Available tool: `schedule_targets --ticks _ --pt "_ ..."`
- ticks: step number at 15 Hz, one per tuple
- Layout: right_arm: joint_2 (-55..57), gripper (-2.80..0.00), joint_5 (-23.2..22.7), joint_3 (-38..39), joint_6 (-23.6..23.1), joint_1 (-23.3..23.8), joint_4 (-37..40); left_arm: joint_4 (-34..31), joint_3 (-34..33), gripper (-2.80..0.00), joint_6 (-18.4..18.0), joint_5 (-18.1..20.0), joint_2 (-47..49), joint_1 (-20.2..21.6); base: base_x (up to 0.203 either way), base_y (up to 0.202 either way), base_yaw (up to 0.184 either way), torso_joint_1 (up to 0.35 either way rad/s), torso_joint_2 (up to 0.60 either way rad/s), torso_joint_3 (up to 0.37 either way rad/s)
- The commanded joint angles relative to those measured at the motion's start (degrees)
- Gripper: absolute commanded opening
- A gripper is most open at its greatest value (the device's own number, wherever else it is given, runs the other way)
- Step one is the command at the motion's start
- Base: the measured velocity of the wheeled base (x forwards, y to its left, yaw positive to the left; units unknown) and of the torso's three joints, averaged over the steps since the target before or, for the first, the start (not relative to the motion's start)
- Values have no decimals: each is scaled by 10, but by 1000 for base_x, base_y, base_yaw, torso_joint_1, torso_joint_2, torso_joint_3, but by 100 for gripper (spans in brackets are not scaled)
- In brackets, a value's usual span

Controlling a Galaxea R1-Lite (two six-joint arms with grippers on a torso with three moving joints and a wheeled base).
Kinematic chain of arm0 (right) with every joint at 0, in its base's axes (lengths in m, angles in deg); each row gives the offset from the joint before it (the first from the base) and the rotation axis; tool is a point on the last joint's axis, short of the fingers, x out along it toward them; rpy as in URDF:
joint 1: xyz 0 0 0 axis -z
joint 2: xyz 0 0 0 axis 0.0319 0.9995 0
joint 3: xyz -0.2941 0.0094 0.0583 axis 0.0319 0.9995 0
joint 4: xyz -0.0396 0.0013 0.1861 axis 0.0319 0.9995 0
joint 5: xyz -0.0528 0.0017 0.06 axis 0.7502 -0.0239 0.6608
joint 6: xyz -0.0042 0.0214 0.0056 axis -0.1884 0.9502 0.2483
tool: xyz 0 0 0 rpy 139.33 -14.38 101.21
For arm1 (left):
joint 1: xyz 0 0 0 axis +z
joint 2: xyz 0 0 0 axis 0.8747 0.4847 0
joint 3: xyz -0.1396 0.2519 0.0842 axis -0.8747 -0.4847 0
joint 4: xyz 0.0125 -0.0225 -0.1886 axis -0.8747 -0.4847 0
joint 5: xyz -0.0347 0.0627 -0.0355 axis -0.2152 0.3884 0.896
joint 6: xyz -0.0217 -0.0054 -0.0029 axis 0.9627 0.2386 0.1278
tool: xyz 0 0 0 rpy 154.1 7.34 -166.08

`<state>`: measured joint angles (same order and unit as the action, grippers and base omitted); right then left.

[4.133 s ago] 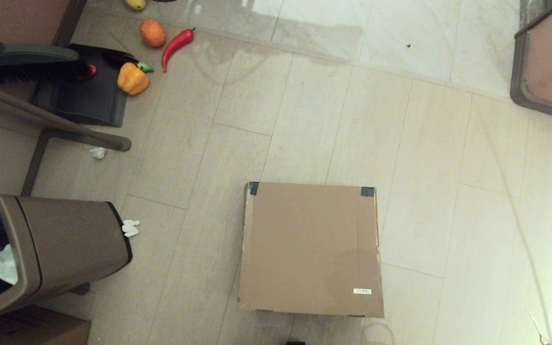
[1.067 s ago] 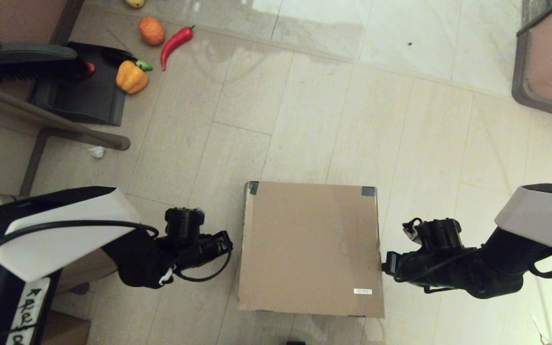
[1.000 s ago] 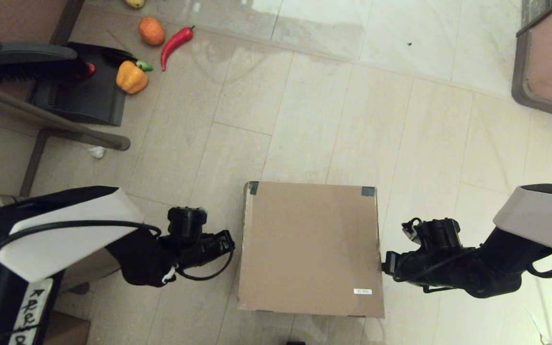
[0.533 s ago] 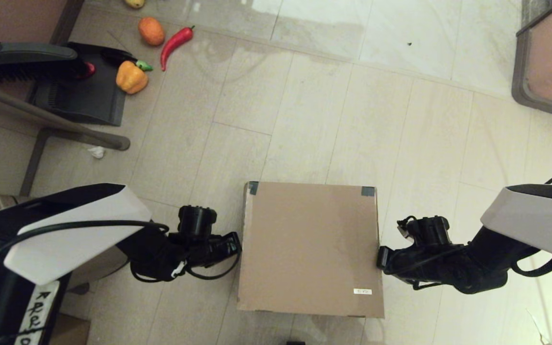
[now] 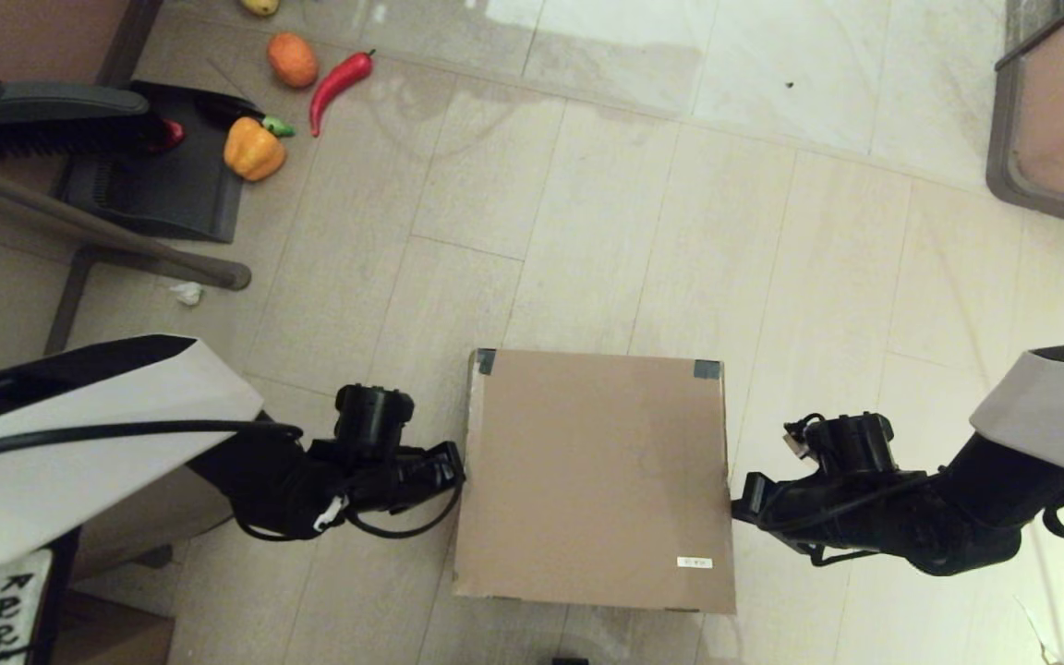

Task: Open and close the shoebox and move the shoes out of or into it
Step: Open the shoe box

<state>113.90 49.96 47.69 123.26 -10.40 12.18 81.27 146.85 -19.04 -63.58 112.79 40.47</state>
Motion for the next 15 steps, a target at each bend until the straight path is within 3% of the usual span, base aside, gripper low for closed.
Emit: schedule_targets --ticks 1,6,10,15 --pt "-31 -280 -14 21 3 0 -2 2 -20 -280 2 1 -28 -1 0 0 0 0 0 0" --pt "-24 -280 0 31 5 2 -6 12 -40 -280 3 -13 -15 10 0 0 0 0 0 0" --pt "15 -280 44 -2 2 1 -7 74 -13 -280 3 -60 46 10 0 0 0 0 0 0" --pt "26 -280 44 -18 1 -2 -6 75 0 -280 14 -57 50 3 0 0 0 0 0 0"
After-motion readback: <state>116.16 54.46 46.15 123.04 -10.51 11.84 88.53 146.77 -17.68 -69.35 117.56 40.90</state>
